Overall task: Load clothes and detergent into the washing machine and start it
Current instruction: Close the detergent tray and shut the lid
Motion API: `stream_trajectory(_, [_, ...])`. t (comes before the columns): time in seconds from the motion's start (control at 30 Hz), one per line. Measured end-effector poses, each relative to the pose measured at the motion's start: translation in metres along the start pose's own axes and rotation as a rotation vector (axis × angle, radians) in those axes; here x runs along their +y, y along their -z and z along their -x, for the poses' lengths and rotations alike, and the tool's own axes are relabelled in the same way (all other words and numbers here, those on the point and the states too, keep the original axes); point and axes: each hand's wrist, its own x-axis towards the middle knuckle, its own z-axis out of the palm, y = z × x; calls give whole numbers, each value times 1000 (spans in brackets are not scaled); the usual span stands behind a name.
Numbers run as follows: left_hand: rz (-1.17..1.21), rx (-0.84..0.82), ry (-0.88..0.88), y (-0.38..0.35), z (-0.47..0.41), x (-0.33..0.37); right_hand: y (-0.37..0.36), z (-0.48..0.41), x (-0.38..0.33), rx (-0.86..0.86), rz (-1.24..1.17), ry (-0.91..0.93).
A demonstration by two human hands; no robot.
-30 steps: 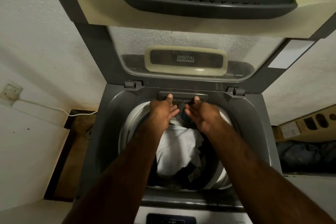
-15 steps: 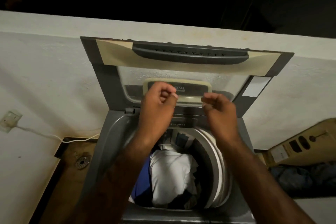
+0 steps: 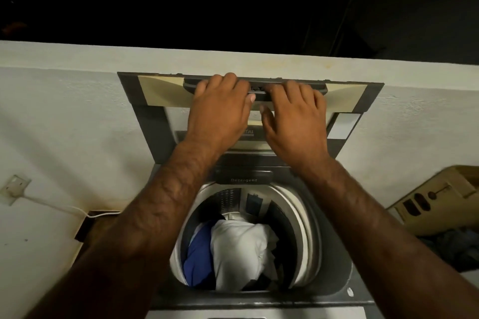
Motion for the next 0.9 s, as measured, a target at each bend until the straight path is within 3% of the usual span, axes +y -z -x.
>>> stream_trajectory(0.33, [-7,-31,-49,10,31,6,22,23,4,-123,-37,44])
stream_trajectory(0.67, [-25,-56,-60,36,100,27,51,90,-5,-122,-78,82])
stream_trajectory(0.9, [30,-220,-25,51,165,42,61,154,-14,-195,-144,119])
